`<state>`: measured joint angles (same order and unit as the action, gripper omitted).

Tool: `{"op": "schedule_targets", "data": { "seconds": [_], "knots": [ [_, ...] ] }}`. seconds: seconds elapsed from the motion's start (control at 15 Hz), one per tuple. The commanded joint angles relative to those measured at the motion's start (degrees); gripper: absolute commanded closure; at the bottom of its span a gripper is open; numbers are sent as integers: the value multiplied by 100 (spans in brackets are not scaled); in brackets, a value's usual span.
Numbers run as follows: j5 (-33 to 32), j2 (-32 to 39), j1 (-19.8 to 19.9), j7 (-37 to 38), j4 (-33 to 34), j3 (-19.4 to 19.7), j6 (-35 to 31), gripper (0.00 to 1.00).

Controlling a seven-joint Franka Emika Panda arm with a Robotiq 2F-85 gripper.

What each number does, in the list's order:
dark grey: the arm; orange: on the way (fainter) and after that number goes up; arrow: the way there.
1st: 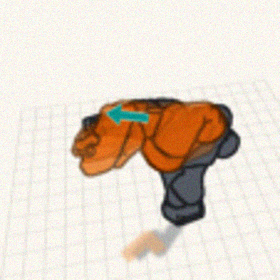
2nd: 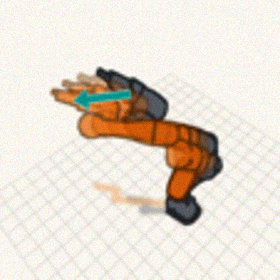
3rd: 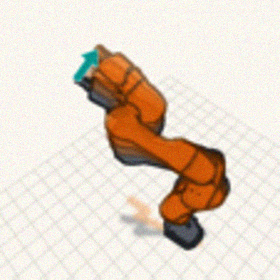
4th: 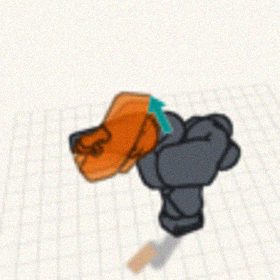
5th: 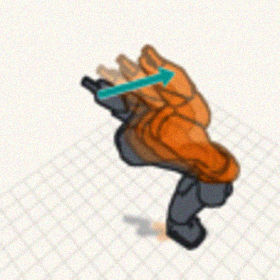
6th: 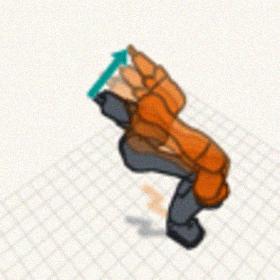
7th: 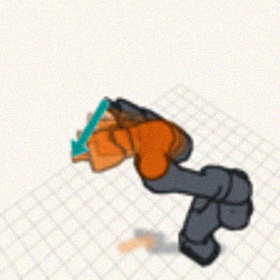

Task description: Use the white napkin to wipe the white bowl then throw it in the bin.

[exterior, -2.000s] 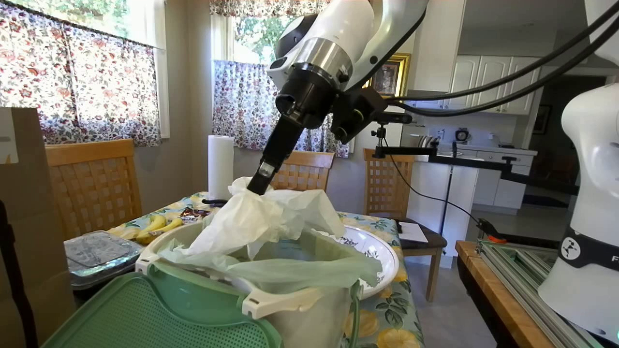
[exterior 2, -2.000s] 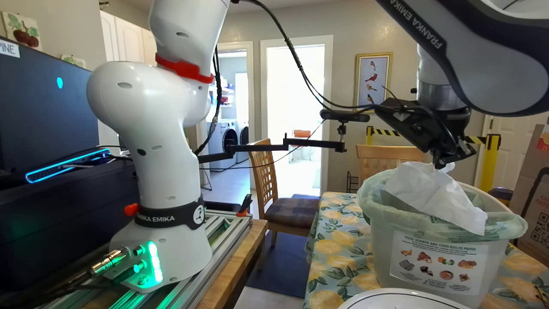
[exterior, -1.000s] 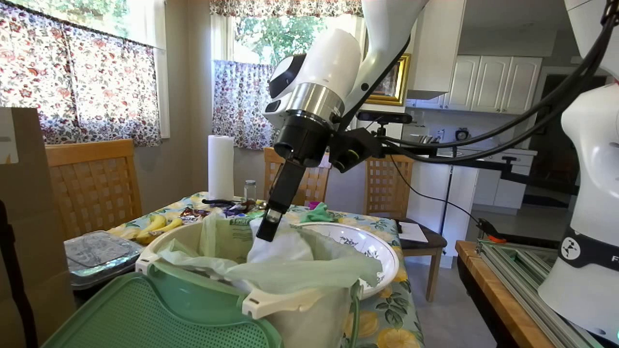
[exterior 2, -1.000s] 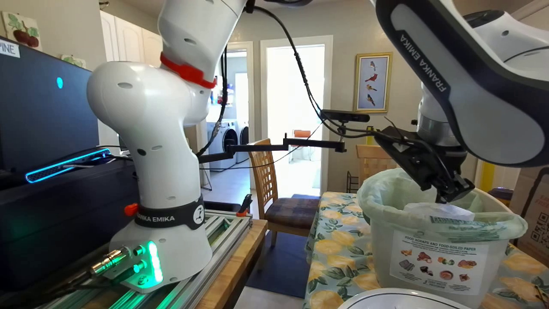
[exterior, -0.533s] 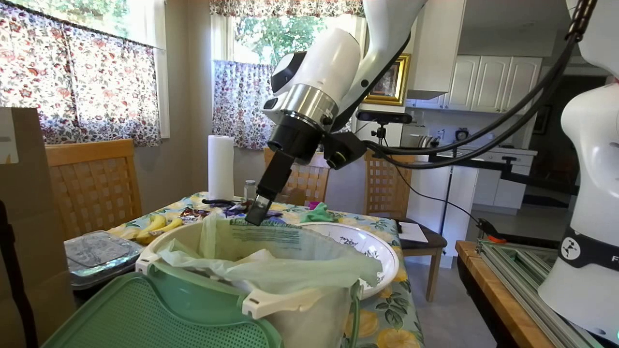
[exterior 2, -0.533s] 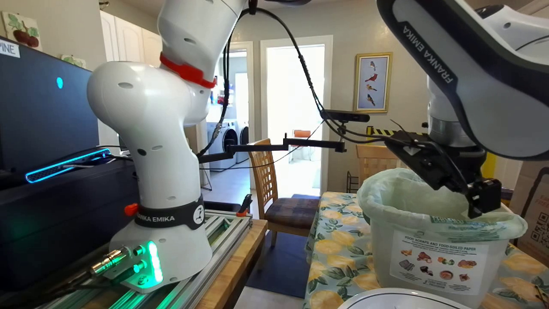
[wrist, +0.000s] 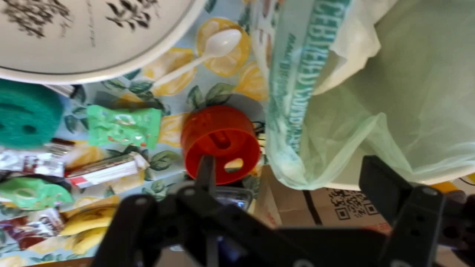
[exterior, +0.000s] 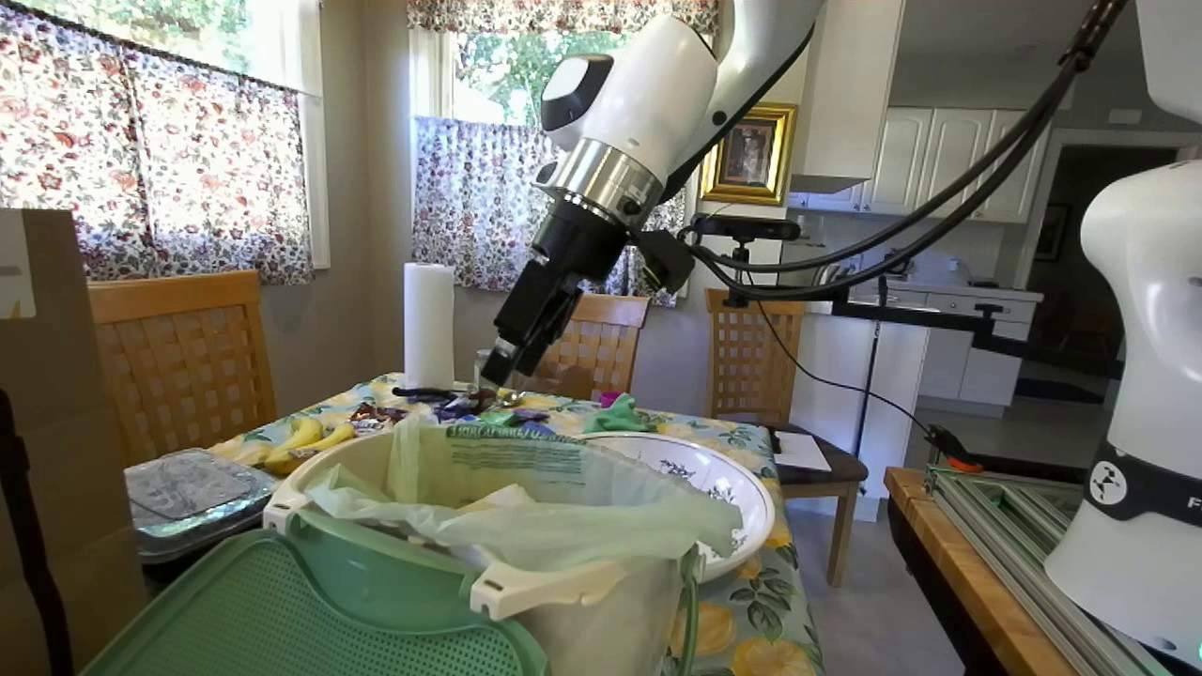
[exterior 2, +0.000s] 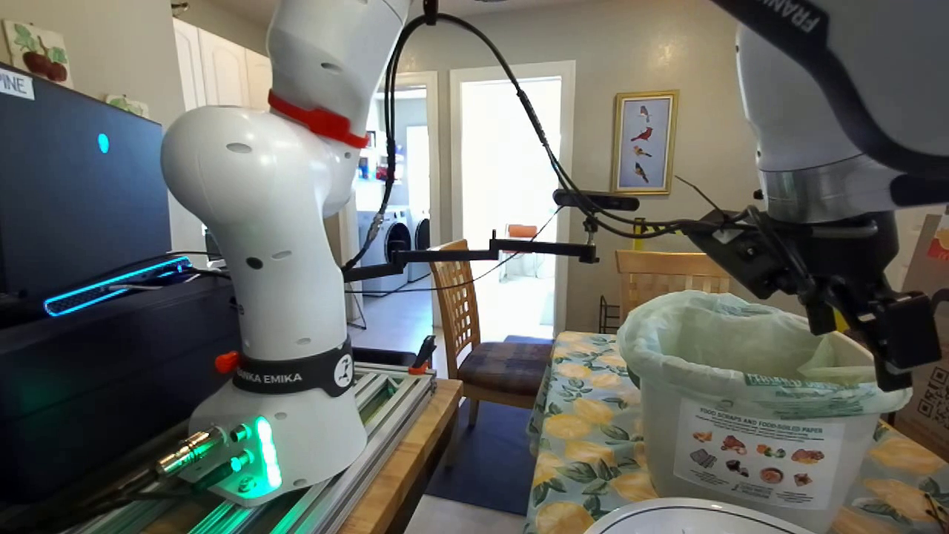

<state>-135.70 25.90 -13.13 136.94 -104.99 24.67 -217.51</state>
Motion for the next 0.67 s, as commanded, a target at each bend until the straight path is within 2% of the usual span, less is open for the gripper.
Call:
{"op": "schedule_targets", "data": {
  "seconds": [0.0,0.07,0.13,0.2,0.33,0.47,0.6],
  "knots": [
    [-1209,62,-823,1399,79,954,-244,0],
    [-1589,53,-781,1745,103,917,-292,0],
    [-1029,291,-1455,1344,43,1874,-450,0],
    [-1012,324,-1575,1463,44,2057,-503,0],
    [-900,478,-2024,1487,-20,2713,-517,0],
    [-872,608,-2354,1542,-77,3178,-557,0],
    [-867,685,-2540,1605,-151,3451,-604,0]
  ]
}}
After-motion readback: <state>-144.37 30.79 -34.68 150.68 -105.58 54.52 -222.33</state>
